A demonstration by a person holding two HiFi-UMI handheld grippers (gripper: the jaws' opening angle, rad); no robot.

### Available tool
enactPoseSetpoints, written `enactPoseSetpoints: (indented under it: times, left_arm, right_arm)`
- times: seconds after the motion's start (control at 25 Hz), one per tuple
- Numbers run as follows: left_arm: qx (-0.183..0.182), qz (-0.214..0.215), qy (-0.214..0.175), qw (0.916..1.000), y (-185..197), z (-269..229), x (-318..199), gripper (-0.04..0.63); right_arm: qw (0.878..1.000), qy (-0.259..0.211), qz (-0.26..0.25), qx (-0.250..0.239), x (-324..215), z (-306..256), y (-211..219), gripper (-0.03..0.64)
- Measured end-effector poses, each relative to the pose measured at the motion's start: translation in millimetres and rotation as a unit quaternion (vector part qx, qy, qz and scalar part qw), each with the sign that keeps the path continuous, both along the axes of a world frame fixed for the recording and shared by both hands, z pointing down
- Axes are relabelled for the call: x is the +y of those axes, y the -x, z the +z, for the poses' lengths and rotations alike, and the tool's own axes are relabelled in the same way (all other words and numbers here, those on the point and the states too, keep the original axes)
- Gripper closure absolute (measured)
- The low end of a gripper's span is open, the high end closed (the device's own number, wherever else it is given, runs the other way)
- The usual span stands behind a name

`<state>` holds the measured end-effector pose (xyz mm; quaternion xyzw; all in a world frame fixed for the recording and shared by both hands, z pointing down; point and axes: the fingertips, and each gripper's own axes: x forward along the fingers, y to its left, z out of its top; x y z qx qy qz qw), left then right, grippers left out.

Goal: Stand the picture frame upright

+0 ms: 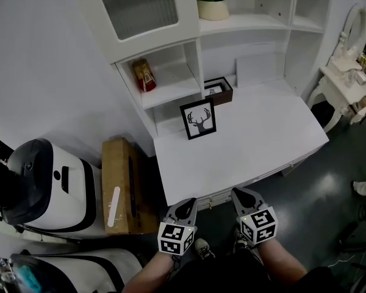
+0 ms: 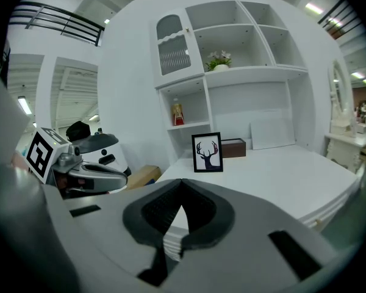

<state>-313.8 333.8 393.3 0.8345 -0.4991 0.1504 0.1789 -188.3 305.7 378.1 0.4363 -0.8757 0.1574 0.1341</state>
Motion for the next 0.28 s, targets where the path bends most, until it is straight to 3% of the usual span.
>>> enactPoseSetpoints:
  times: [0.28]
  left_arm:
    - [0.000,0.007,-0.003,1.0000,7.9,-0.4,10.8,0.589]
  right_arm:
    - [1.000,-0.002,0.005,0.000,12.0,-1.1,8.1,0.614]
